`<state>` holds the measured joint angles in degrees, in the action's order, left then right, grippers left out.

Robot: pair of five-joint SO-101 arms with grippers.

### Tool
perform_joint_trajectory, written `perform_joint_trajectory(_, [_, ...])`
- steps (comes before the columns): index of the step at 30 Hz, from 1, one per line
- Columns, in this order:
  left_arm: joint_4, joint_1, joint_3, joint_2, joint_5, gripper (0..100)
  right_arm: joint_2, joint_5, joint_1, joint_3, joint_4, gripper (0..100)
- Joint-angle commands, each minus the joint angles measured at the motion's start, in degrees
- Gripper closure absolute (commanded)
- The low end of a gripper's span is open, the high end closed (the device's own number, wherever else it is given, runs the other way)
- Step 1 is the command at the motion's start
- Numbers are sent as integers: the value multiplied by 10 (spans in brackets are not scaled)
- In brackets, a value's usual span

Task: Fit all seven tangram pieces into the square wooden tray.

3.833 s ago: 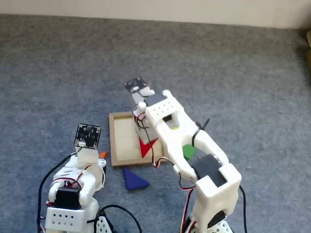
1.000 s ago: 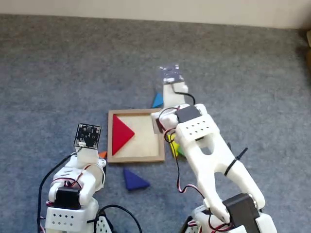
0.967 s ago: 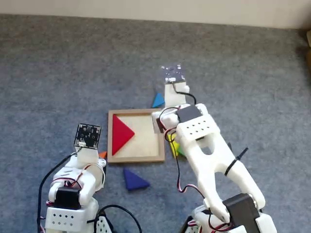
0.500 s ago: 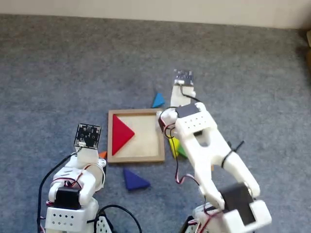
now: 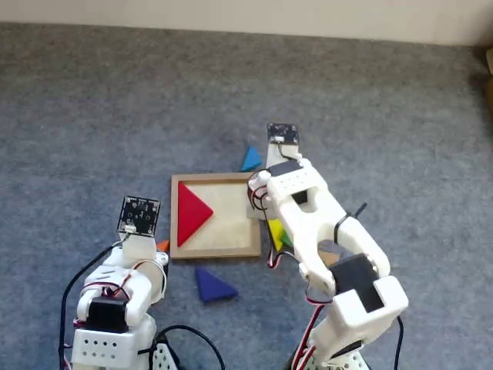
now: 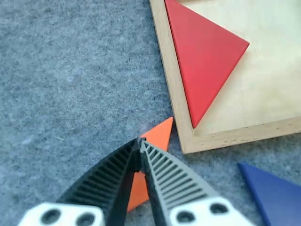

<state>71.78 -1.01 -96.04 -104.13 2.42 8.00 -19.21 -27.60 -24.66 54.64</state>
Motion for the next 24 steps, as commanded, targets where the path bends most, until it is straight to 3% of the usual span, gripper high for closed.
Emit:
perform_joint_trajectory(1, [3,-2,-12,0,5,991,-4,-7,1,52,-8,602])
perform_joint_trajectory(24, [3,-2,-12,0,5,991,20,-7,5,45,-50,602])
